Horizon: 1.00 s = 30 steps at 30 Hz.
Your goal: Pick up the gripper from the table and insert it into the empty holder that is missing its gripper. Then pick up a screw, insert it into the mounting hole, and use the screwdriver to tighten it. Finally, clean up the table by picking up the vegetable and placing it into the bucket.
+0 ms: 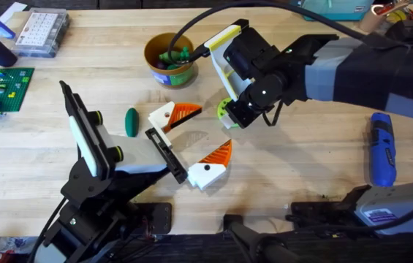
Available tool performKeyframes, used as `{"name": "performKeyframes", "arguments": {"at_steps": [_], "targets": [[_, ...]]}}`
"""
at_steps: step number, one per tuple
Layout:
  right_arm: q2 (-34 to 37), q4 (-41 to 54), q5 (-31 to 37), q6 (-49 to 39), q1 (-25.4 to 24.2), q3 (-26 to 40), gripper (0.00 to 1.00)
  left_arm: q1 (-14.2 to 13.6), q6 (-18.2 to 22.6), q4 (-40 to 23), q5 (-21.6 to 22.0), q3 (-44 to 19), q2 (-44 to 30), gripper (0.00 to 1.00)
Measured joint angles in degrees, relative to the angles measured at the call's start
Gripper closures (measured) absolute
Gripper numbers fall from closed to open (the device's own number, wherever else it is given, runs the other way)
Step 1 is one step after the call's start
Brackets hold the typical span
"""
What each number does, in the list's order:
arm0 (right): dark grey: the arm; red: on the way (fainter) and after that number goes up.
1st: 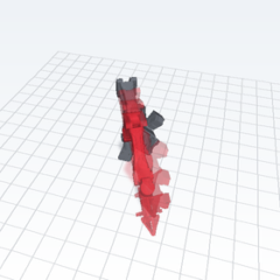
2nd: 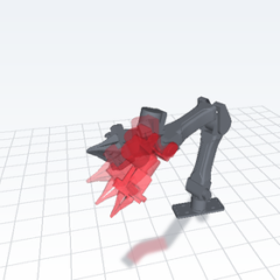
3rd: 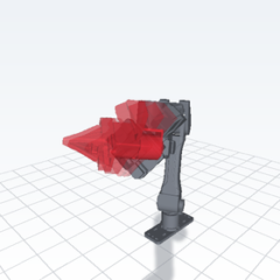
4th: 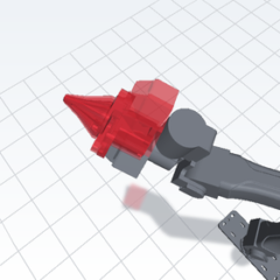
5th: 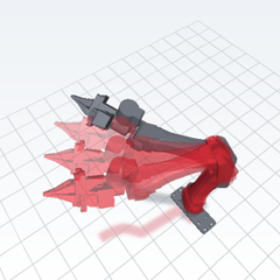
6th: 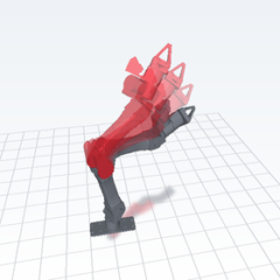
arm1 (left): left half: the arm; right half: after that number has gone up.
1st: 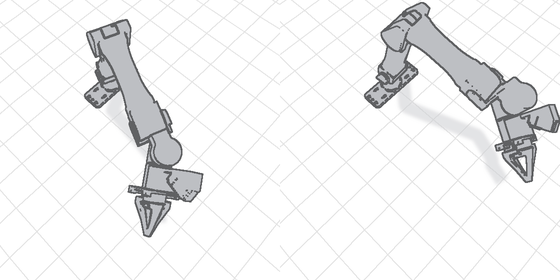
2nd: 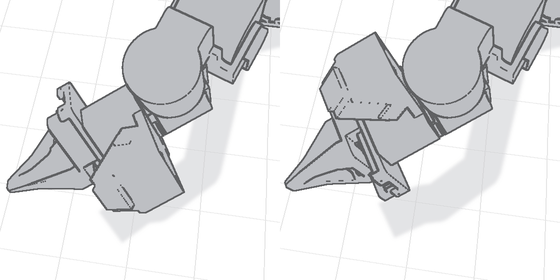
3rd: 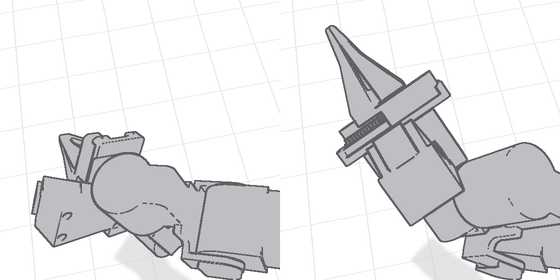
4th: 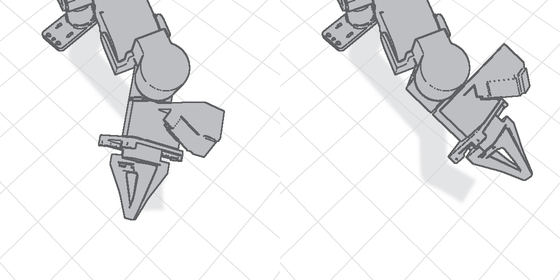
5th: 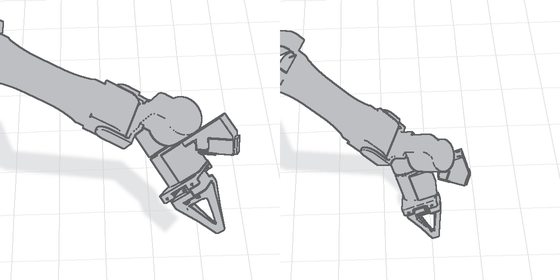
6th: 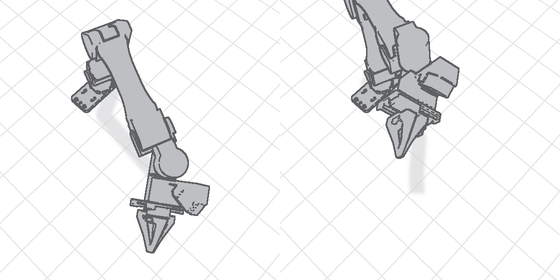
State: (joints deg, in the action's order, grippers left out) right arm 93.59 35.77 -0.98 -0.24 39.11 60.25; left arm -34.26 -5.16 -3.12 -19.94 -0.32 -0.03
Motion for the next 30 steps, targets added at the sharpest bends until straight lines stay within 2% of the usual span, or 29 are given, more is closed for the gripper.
{"name": "performKeyframes", "arguments": {"at_steps": [8,12,13,16,20,21,23,27,28,30], "targets": [[0.0,0.2,0.1,0.5,0.0,0.3,0.716,0.0,0.0,0.0,0.0,0.0,0.0,0.009],[-0.4,0.3,0.1,0.7,-0.1,2.5,0.716,0.0,0.0,0.0,0.1,0.0,0.0,0.009],[-0.8,0.5,0.1,0.7,-0.3,3.4,0.743,0.0,0.0,-0.1,0.1,0.0,0.0,0.009],[-3.3,2.7,0.1,0.9,-1.0,6.2,0.978,0.0,0.0,-0.1,0.1,0.0,0.0,0.009],[-8.0,8.0,0.1,0.9,-2.8,9.0,0.998,0.0,0.0,-0.1,0.2,0.0,0.0,0.009],[-9.5,9.6,0.1,1.0,-3.2,9.5,0.973,0.0,0.0,-0.1,0.2,0.0,0.0,0.009],[-12.4,11.6,0.1,1.4,-3.6,10.1,0.777,0.0,0.0,-0.1,0.2,0.0,0.0,0.009],[-18.8,15.8,0.1,2.6,-3.6,10.4,0.166,0.0,0.0,-0.1,0.2,0.0,0.0,0.009],[-20.3,16.8,0.1,3.1,-3.6,10.4,0.061,0.0,0.0,-0.1,0.2,0.0,0.0,0.009],[-23.7,18.2,0.1,4.4,-3.6,10.4,0.011,0.0,0.0,-0.1,0.2,0.0,0.0,0.009]]}}
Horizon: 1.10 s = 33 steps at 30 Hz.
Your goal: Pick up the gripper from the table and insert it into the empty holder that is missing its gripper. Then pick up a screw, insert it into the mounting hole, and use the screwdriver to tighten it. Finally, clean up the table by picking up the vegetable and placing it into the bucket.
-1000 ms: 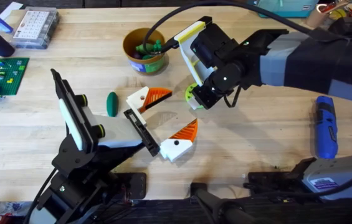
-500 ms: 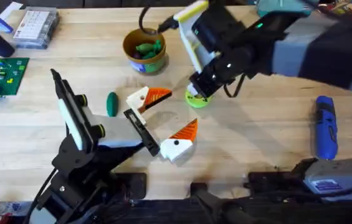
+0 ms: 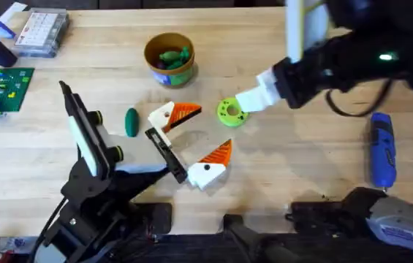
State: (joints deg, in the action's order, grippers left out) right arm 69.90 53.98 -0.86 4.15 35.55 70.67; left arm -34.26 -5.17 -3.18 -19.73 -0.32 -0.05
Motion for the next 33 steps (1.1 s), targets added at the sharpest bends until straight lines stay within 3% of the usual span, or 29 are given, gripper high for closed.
{"name": "performKeyframes", "arguments": {"at_steps": [6,9,17,24,27,33], "targets": [[-8.2,2.2,3.0,3.3,0.0,-0.9,0.006,0.0,0.0,0.0,0.0,0.0,0.0,0.009],[-10.2,0.3,4.1,4.5,0.0,-5.3,0.007,0.0,0.0,0.0,0.0,0.0,0.0,0.009],[-2.5,-13.7,4.7,5.2,2.0,-19.0,0.036,0.0,0.0,0.0,0.0,0.0,0.0,0.009],[7.9,-20.5,4.7,4.8,4.9,-19.6,0.331,0.0,0.0,0.0,0.0,0.0,0.0,0.009],[11.9,-21.2,4.7,4.7,5.3,-19.6,0.501,0.0,0.0,0.0,0.0,0.0,0.0,0.009],[15.8,-22.6,4.7,4.8,5.3,-19.6,0.703,0.0,0.0,0.0,0.0,0.0,0.0,0.009]]}}
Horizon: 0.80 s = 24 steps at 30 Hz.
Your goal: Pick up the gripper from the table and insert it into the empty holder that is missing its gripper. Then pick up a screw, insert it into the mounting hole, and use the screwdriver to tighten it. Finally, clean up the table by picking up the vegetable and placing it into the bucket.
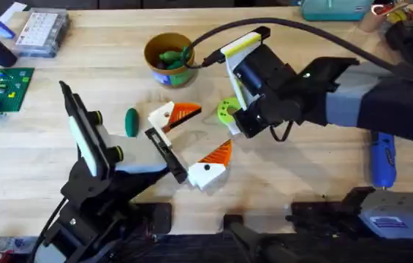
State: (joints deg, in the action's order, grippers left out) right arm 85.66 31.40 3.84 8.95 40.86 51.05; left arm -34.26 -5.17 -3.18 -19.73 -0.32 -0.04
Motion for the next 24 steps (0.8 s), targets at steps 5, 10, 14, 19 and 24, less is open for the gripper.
{"name": "performKeyframes", "arguments": {"at_steps": [5,10,14,19,24], "targets": [[0.2,-0.4,0.0,0.0,0.0,0.0,0.726,0.0,0.0,0.0,0.0,0.0,0.0,0.009],[0.2,-1.0,0.2,0.0,0.0,0.0,0.727,0.0,0.0,0.0,0.0,0.0,0.0,0.009],[0.2,-2.1,0.5,0.0,0.0,0.0,0.727,0.0,0.0,0.0,0.0,0.0,0.0,0.009],[0.2,-2.8,0.9,0.0,0.0,0.0,0.727,0.0,0.0,0.0,0.0,0.0,0.0,0.009],[0.3,-2.7,0.9,0.0,0.0,0.0,0.744,0.0,0.0,0.0,0.0,0.0,0.0,0.009]]}}
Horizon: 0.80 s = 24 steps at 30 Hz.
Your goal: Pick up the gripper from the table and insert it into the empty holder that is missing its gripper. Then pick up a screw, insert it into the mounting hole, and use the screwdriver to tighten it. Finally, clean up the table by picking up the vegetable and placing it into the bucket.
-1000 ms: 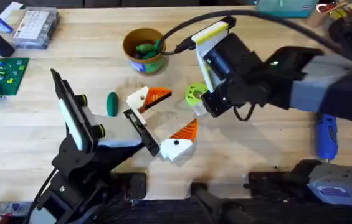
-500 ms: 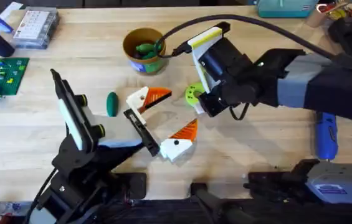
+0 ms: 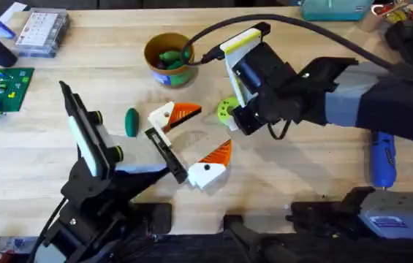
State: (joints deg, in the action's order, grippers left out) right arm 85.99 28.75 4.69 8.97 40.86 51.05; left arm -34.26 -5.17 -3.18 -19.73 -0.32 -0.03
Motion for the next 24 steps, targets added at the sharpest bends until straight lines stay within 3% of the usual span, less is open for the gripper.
{"name": "performKeyframes", "arguments": {"at_steps": [3,13,24], "targets": [[0.6,-0.1,0.2,0.0,0.0,0.0,0.76,0.0,0.0,0.0,0.0,0.0,0.0,0.009],[0.8,0.0,1.5,-0.2,0.0,0.1,0.993,0.0,0.0,0.0,0.0,0.0,0.0,0.009],[0.9,2.8,1.2,-0.2,0.0,1.4,0.998,0.0,0.0,0.0,0.0,0.0,0.0,0.009]]}}
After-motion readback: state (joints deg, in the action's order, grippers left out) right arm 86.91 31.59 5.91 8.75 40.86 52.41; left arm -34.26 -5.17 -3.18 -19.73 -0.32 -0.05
